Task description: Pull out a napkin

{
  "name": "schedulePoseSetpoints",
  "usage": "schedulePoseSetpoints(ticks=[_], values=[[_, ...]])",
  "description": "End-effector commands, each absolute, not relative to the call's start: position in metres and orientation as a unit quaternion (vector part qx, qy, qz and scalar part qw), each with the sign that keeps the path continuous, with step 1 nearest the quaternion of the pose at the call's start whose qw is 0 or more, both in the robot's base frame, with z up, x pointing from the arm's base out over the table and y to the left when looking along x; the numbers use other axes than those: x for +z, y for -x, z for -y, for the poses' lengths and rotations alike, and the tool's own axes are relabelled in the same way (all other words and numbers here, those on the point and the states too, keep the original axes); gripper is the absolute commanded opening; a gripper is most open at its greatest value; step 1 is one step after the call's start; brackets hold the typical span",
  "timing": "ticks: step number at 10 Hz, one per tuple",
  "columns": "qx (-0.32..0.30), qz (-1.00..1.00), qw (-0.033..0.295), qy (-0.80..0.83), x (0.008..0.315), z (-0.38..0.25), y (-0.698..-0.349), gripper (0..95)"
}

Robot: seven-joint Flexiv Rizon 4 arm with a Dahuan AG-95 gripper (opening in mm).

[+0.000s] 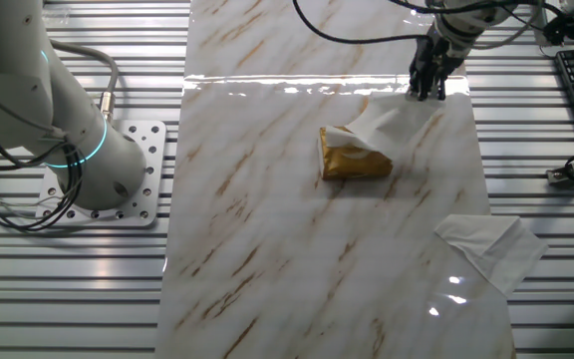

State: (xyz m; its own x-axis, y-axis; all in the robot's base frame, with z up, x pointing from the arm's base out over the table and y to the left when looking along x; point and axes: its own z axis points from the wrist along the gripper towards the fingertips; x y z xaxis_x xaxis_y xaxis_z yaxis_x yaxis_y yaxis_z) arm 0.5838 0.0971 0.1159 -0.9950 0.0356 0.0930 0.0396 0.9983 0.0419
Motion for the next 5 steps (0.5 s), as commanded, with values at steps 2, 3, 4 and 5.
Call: schedulePoseSetpoints(ticks=[2, 3, 4, 5], values=[[-0.027, 0.998, 0.049, -0.002, 0.118, -0.089, -0.589, 0.0], [-0.029, 0.998, 0.051, -0.012, 0.118, -0.085, -0.591, 0.0], [-0.030, 0.998, 0.053, -0.021, 0.119, -0.082, -0.592, 0.0], [-0.028, 0.998, 0.053, -0.025, 0.119, -0.081, -0.592, 0.0]])
